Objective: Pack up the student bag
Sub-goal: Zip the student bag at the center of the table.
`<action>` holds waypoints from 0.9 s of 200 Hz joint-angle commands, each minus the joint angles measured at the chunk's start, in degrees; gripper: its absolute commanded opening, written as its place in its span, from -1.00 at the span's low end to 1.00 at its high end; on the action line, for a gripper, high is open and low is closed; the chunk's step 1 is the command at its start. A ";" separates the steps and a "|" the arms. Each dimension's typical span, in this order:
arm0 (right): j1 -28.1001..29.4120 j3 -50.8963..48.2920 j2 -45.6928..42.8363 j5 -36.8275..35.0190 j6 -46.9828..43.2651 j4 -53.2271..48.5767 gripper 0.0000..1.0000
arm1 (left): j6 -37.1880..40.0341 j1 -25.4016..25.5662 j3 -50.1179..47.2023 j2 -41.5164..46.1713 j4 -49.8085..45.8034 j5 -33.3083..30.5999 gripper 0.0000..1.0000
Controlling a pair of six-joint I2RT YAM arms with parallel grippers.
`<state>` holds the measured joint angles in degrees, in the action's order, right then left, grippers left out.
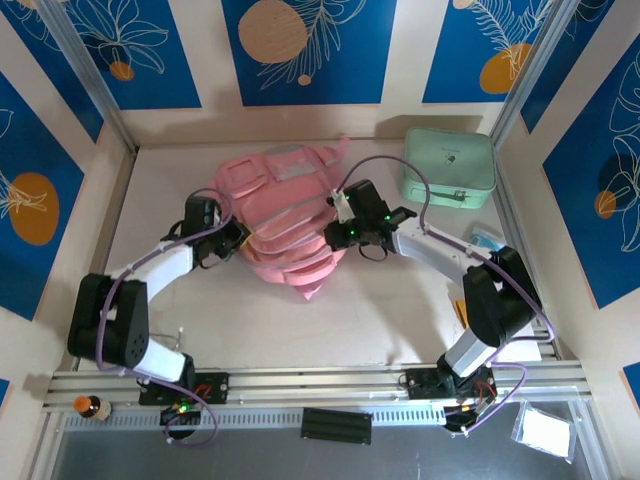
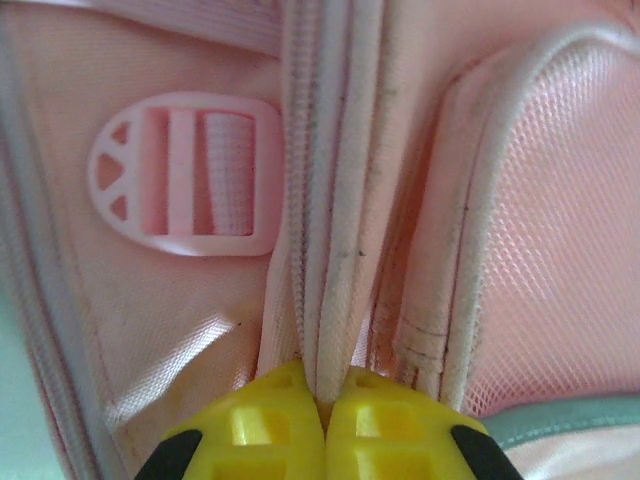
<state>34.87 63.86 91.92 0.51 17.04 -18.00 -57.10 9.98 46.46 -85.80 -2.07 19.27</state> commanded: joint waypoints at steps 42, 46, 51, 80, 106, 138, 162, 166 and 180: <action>9.23 0.98 0.84 7.80 4.12 0.16 -1.00 | 5.38 -6.30 9.95 -4.61 -3.60 -5.43 -0.46; 9.68 1.44 1.43 7.97 4.27 0.55 -1.00 | 5.51 -6.72 9.62 -3.92 -4.70 -6.28 -0.41; 10.12 2.11 2.13 8.36 4.40 1.11 -1.00 | 5.67 -7.27 9.13 -2.98 -5.74 -7.14 -0.33; 12.59 7.59 7.04 10.53 4.68 2.83 -1.00 | 6.20 -8.06 5.06 4.06 -11.85 -9.41 -0.13; 14.46 13.35 11.68 11.18 4.58 3.23 -1.00 | 0.61 -7.89 -0.74 11.41 -12.58 -4.48 -0.08; 15.53 18.60 16.27 11.53 4.98 2.71 -1.00 | -6.03 -5.20 -3.95 16.96 -10.96 -0.51 -0.05; 15.84 20.56 17.72 10.86 5.20 2.04 -1.00 | -9.34 -2.17 -4.27 17.68 -11.65 -0.82 -0.05; 15.84 20.76 17.91 10.75 5.26 1.80 -1.00 | -10.17 -1.62 -4.70 17.68 -10.76 -0.82 -0.05; 15.84 21.03 18.12 10.63 5.21 1.56 -1.00 | -12.60 0.06 -5.73 17.17 -7.26 -0.20 -0.07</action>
<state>49.87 82.17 109.56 7.97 23.03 -17.30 -64.01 7.66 42.70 -68.99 -12.25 17.06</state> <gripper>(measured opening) 0.051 0.472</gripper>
